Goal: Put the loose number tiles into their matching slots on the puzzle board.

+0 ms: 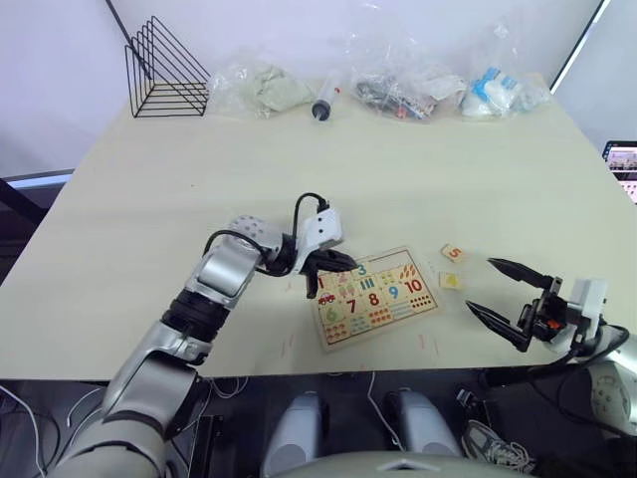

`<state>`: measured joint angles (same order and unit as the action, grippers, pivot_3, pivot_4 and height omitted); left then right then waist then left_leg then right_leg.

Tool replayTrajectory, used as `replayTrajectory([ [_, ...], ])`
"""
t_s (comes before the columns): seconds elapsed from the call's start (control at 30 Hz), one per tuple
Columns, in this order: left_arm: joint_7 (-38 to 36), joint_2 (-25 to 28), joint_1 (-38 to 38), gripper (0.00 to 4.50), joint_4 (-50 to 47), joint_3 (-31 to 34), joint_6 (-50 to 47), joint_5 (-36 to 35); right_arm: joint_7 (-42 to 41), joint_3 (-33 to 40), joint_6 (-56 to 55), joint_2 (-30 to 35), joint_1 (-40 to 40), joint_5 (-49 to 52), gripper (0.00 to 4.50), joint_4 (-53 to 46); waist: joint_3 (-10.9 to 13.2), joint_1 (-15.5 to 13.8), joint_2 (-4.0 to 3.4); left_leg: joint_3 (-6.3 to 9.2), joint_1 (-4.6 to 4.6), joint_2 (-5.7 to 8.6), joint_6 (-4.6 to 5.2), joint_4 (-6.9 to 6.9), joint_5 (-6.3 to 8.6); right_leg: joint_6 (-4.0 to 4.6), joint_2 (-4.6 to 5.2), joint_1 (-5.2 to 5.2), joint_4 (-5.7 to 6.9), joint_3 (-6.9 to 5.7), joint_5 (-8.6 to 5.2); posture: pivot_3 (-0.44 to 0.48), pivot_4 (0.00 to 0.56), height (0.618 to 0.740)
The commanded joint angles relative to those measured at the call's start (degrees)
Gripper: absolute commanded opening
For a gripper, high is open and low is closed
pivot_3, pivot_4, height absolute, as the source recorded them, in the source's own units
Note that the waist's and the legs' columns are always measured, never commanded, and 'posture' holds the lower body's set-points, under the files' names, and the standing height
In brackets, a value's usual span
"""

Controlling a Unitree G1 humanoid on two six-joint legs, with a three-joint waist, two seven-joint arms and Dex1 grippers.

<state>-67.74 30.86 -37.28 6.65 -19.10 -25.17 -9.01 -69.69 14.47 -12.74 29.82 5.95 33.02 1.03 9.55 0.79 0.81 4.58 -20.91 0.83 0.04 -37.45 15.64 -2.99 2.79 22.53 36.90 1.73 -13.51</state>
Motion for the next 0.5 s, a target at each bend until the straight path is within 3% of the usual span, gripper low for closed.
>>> replayTrajectory([
  [0.03, 0.99, 0.82, 1.75, 0.04, -4.62, 4.84, -1.35, -3.36, -0.27, 1.39, -0.45, 0.65, 0.4, 1.12, 4.5, -1.52, 0.0, 0.01, 0.0, 0.0, 0.0, 0.0, 0.0, 0.0, 0.0, 0.0, 0.0, 0.0, 0.0, 0.0, 0.0, 0.0, 0.15, 0.74],
  [0.27, 4.26, 3.0, 8.28, 0.04, -9.82, 12.37, -3.94, -7.85, -0.58, 1.59, -0.06, 1.13, 0.79, 1.33, 4.5, -0.67, 0.0, 0.01, 0.0, 0.03, 0.02, -0.02, 0.0, 0.0, 0.0, 0.0, 0.01, 0.0, 0.0, 0.01, 0.0, 0.0, 0.15, 0.74],
  [0.5, 11.02, 3.25, 21.15, 0.04, -14.28, 22.75, -0.23, -11.2, 0.2, 3.9, -1.64, 2.58, 0.77, -0.35, 4.5, 4.12, -0.02, -0.18, -0.03, 0.2, 0.08, -0.06, 0.0, 0.05, 0.0, 0.01, 0.08, 0.01, -0.01, 0.06, 0.0, 0.0, 0.15, 0.74],
])
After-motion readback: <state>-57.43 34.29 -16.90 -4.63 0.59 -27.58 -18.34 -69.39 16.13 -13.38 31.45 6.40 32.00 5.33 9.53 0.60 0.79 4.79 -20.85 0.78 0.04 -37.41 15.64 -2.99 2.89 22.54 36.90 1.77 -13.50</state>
